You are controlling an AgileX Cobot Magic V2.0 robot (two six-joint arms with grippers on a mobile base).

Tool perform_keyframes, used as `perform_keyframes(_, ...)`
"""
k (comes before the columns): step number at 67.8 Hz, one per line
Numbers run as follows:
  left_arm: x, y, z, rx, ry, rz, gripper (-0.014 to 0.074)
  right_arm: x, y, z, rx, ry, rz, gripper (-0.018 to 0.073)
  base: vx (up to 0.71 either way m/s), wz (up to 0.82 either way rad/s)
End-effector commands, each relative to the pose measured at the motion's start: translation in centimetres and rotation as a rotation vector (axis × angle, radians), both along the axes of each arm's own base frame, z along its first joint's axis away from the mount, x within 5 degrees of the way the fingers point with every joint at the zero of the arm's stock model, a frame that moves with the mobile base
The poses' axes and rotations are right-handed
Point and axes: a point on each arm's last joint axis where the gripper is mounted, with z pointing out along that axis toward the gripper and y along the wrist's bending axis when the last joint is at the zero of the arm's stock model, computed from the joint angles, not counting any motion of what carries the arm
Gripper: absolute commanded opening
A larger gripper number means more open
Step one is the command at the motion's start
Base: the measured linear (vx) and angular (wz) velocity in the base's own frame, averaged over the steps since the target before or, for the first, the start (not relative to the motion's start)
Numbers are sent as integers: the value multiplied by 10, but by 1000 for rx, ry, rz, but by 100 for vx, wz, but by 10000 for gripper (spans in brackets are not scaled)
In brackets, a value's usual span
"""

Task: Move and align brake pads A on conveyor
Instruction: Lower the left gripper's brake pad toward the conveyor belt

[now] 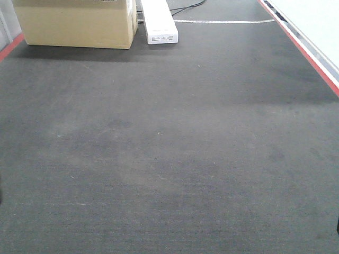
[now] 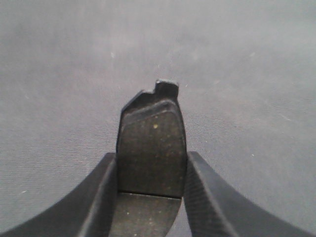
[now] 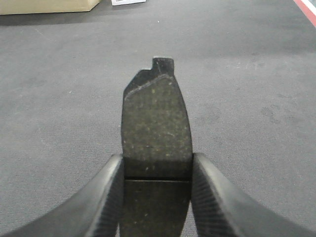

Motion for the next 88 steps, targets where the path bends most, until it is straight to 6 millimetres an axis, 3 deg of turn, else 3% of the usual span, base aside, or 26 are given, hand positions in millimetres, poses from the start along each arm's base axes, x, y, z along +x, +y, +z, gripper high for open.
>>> perform_keyframes(1, 33, -4, 13, -36, 1, 24, 3, 3, 0, 17, 10, -110, -3, -7, 0, 0)
perform_keyframes(23, 132, -15, -46, -7, 299, 37, 8, 3, 0, 17, 10, -110, -3, -7, 0, 0)
perform_keyframes(42, 174, -20, -83, 10, 442, 40, 52, 3, 0, 17, 10, -110, -3, -7, 0, 0)
perform_keyframes(54, 190, -22, -95, 13, 460, 40, 135, 3, 0, 17, 10, -110, -3, -7, 0, 0)
perform_keyframes(70, 200, -23, -97, 17, 466, 39, 367, 3, 0, 17, 10, -110, -3, -7, 0, 0)
perform_keyframes(78, 198, -22, -87, 24, 436, 29, 442, 3, 0, 17, 10, -110, -3, -7, 0, 0)
perform_keyframes(88, 186, -20, -57, 37, 373, 22, 451, 3, 0, 17, 10, -110, -3, -7, 0, 0)
